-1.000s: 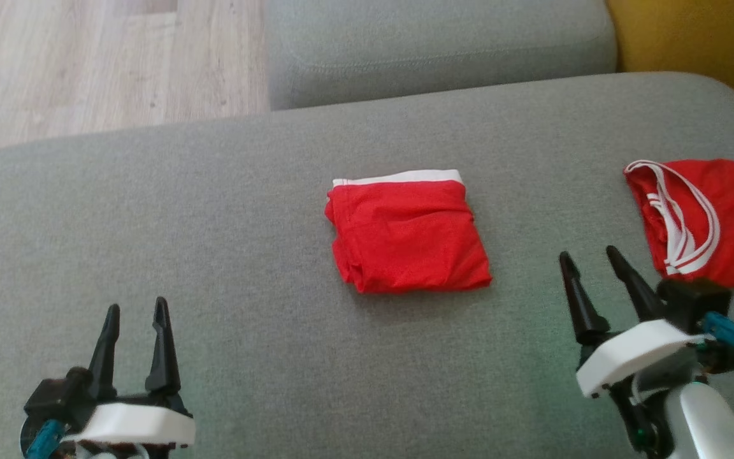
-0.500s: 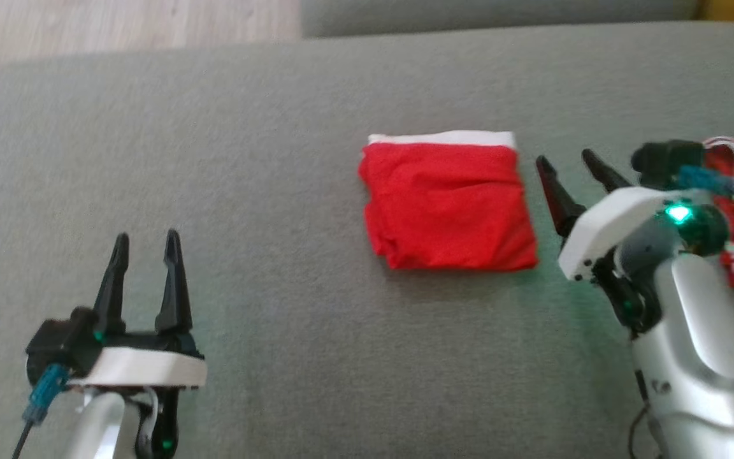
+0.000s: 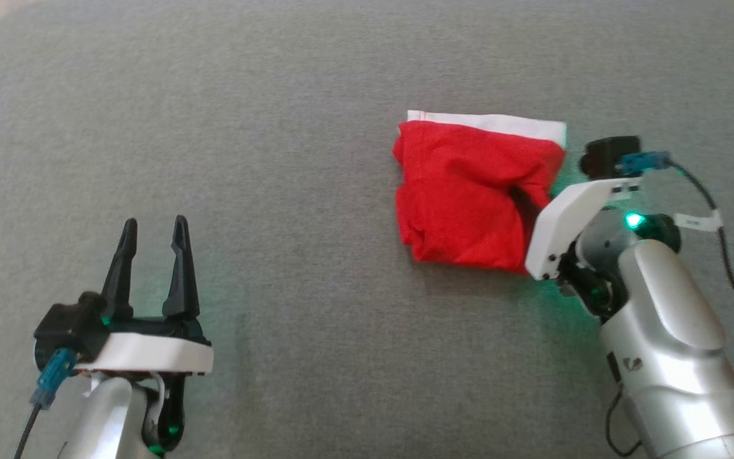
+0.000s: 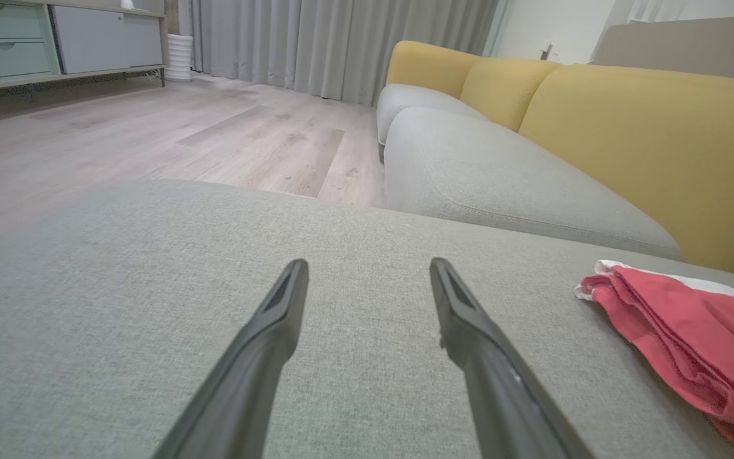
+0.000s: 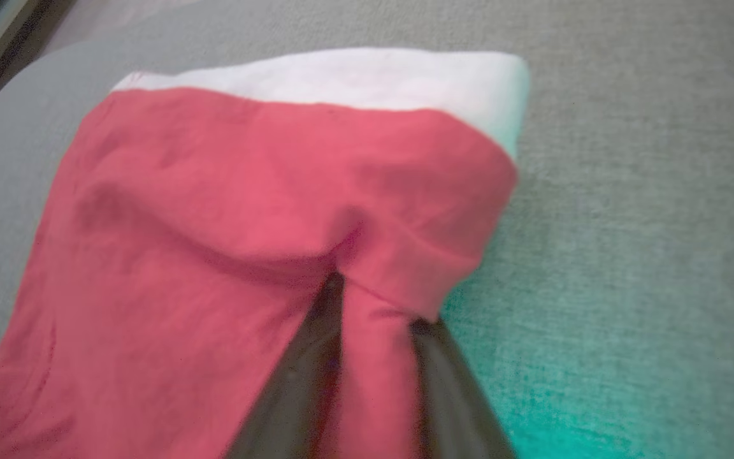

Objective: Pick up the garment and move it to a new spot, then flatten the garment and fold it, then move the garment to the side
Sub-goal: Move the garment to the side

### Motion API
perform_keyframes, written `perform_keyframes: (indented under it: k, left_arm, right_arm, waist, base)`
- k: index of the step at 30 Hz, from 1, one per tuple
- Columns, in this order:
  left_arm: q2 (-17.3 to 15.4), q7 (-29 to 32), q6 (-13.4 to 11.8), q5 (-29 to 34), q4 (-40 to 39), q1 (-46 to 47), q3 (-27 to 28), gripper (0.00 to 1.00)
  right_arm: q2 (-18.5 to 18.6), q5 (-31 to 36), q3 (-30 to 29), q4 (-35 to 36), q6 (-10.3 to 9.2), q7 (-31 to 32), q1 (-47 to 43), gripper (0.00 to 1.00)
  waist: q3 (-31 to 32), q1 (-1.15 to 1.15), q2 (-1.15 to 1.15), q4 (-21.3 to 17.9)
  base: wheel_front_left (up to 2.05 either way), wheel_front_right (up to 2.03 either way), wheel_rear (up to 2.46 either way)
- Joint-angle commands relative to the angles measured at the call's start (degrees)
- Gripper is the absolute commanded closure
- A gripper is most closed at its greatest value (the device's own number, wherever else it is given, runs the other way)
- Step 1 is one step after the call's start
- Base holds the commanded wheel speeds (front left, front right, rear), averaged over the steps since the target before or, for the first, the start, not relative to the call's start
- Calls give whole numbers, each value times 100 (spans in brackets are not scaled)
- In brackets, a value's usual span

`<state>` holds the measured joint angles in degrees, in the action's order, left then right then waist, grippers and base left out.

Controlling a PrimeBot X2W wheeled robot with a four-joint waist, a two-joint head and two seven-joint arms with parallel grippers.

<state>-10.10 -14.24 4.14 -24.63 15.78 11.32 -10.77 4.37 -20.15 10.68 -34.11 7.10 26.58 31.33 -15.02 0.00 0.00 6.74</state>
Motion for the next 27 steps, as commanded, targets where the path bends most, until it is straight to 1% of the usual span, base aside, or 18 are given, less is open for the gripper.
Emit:
perform_keyframes:
  k: [1, 3, 6, 8, 12, 15, 19, 23, 24, 25, 27]
  left_arm:
    - [-81, -47, 41, 55, -139, 198, 202, 0]
    - [-94, -54, 49, 43, -141, 180, 235, 0]
    - [-133, -63, 65, 20, -207, 117, 319, 0]
    - [-166, -69, 73, 28, -327, 84, 408, 0]
    - [-176, -73, 61, 104, -597, 66, 575, 0]
    - [-162, -74, 77, 134, -787, 95, 647, 0]
    - [-199, -74, 103, 226, -999, 175, 598, 0]
    - [-298, -3, 115, 278, -1134, 300, 542, 0]
    - [-324, 32, 115, 286, -1164, 326, 532, 0]
    - [-324, 32, 115, 286, -1164, 326, 532, 0]
    - [-386, 109, 122, 297, -1208, 384, 511, 0]
  right_arm:
    - [-66, -1, 214, 132, 39, 31, 55, 100]
    - [50, -34, 411, 275, 39, 59, 124, 100]
    - [355, -152, 897, 664, 39, 228, 261, 100]
    - [679, -264, 1287, 1028, 39, 382, 403, 100]
    - [1499, -431, 1856, 1728, 39, 483, 744, 100]
    - [2112, -558, 2092, 2016, 39, 411, 968, 100]
    - [2842, -679, 2263, 2040, 39, 332, 1180, 100]
    - [3479, -725, 2369, 1876, 39, 163, 1344, 100]
    - [3607, -711, 2392, 1826, 39, 65, 1382, 100]
    - [3607, -711, 2392, 1826, 39, 65, 1382, 100]
    - [3803, -689, 2367, 1656, 39, -149, 1434, 100]
  waist:
    - [29, 0, 0, -97]
    - [54, 0, 0, -259]
    - [86, 0, 0, -596]
    - [63, 0, 0, -873]
    - [-33, 0, 0, -1419]
    - [-164, 0, 0, -1769]
    - [-389, 0, 0, -2131]
    - [-635, 0, 0, -2361]
    - [-704, 0, 0, -2405]
    - [-704, 0, 0, -2405]
    - [-826, 0, 0, -2463]
  base:
    - [0, 0, 0]
    - [0, 0, 0]
    - [0, 0, 0]
    - [0, 0, 0]
    - [0, 0, 0]
    - [0, 0, 0]
    - [0, 0, 0]
    - [0, 0, 0]
    - [0, 0, 0]
    - [0, 0, 0]
    - [0, 0, 0]
